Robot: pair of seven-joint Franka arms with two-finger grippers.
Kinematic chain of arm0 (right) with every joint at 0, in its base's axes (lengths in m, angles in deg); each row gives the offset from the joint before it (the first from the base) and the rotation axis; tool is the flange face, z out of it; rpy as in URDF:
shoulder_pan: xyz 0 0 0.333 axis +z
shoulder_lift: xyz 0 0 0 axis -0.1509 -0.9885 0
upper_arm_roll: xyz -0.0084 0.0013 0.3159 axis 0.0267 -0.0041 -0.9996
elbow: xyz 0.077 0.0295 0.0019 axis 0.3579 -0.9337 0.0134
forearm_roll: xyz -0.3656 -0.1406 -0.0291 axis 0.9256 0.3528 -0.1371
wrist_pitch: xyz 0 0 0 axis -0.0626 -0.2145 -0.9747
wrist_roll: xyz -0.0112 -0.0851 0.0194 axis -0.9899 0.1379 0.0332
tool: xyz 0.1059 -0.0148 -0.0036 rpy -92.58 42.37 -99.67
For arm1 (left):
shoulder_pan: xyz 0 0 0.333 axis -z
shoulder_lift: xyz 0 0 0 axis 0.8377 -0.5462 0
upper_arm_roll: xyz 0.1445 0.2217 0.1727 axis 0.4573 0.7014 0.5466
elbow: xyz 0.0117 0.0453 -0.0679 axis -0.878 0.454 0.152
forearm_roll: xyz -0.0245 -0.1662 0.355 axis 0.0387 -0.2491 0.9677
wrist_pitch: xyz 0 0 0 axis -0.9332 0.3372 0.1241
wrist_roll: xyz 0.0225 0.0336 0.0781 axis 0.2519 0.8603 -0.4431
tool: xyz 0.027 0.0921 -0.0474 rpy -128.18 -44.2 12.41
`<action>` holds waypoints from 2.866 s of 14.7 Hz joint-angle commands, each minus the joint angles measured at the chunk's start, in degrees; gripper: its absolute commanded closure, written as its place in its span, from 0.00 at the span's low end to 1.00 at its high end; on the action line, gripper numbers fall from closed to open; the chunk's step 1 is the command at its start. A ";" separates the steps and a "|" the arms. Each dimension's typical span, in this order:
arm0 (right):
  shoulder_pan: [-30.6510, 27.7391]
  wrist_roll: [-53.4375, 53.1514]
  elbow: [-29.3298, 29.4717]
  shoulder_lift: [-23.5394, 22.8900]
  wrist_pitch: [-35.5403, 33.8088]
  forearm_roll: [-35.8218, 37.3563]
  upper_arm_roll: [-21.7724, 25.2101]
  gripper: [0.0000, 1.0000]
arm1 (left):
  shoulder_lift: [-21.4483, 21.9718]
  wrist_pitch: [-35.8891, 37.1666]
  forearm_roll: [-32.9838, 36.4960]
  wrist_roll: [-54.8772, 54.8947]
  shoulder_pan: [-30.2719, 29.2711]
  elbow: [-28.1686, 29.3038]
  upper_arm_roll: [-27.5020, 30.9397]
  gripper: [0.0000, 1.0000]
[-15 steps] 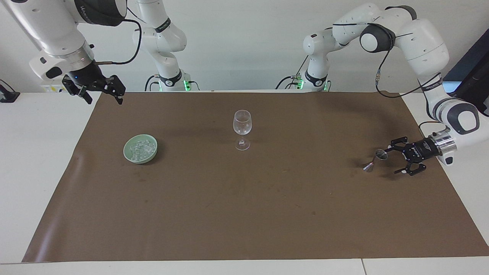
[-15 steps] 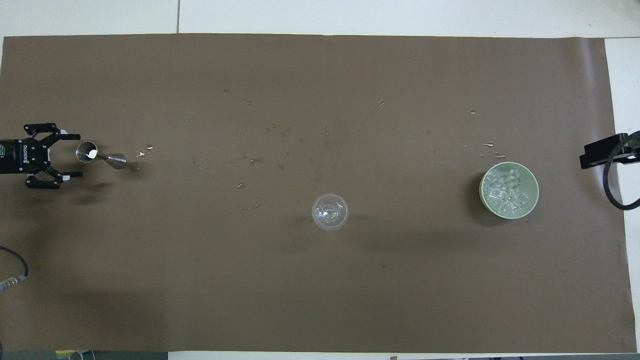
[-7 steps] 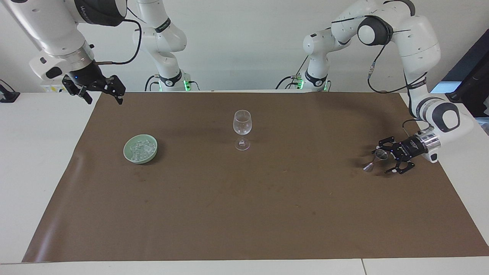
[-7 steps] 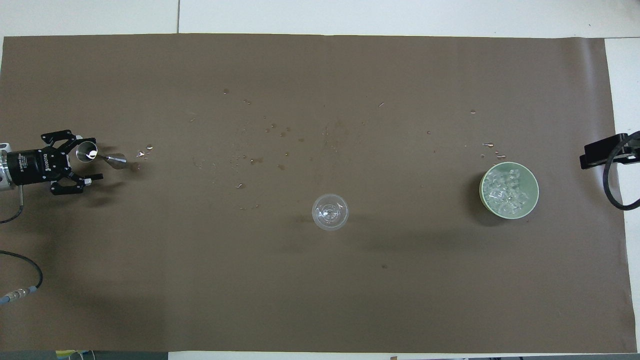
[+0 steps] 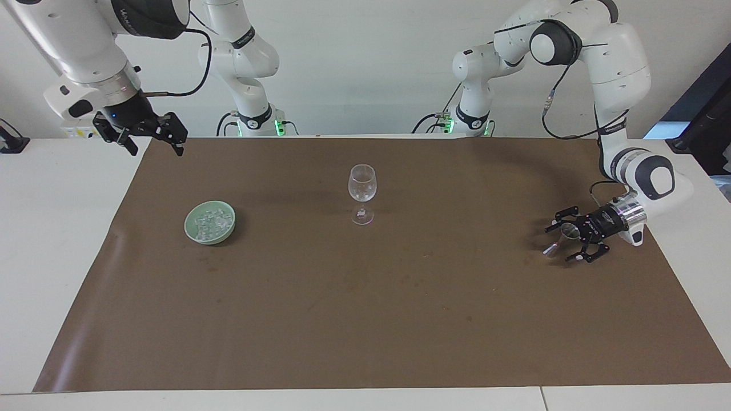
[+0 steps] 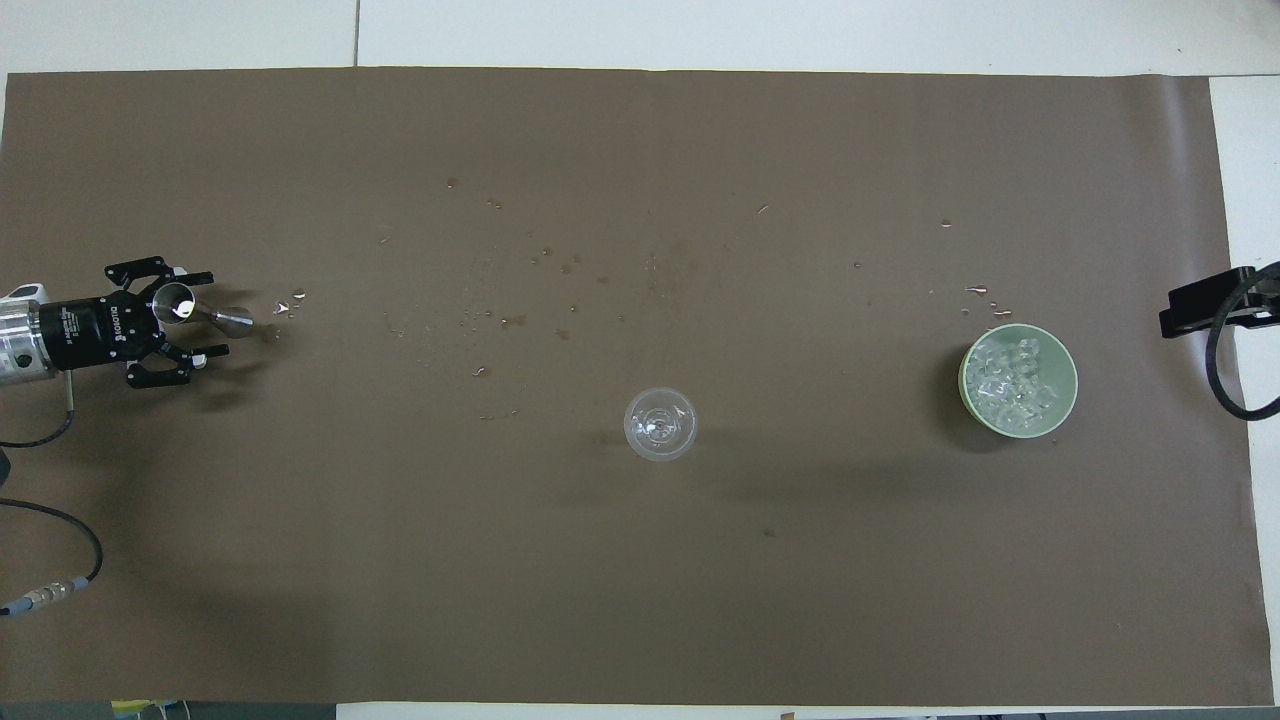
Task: Pour wine and add ice with both arms
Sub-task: 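Close the left gripper around the small silver cup, then lift and carry the silver cup over the clear glass with the left gripper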
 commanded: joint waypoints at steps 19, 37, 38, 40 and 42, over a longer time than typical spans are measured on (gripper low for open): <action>-0.65 0.93 -0.71 0.66 -0.07 -0.71 -0.25 0.00 | 3.95 -0.54 -1.39 1.23 0.16 3.25 0.36 1.00; -0.65 0.93 -0.71 0.66 -0.07 -0.71 -0.25 0.00 | 29.35 0.87 11.08 -10.36 22.37 13.27 0.62 1.00; -0.65 0.93 -0.71 0.66 -0.07 -0.71 -0.25 0.00 | 29.97 -0.36 12.14 -12.46 25.18 13.27 0.62 1.00; -0.65 0.93 -0.71 0.66 -0.07 -0.71 -0.25 0.00 | 31.11 -2.47 12.32 -16.94 29.84 13.27 0.54 1.00; -0.65 0.93 -0.71 0.66 -0.07 -0.71 -0.25 0.00 | 32.25 -5.45 14.24 -22.21 34.24 13.18 0.36 1.00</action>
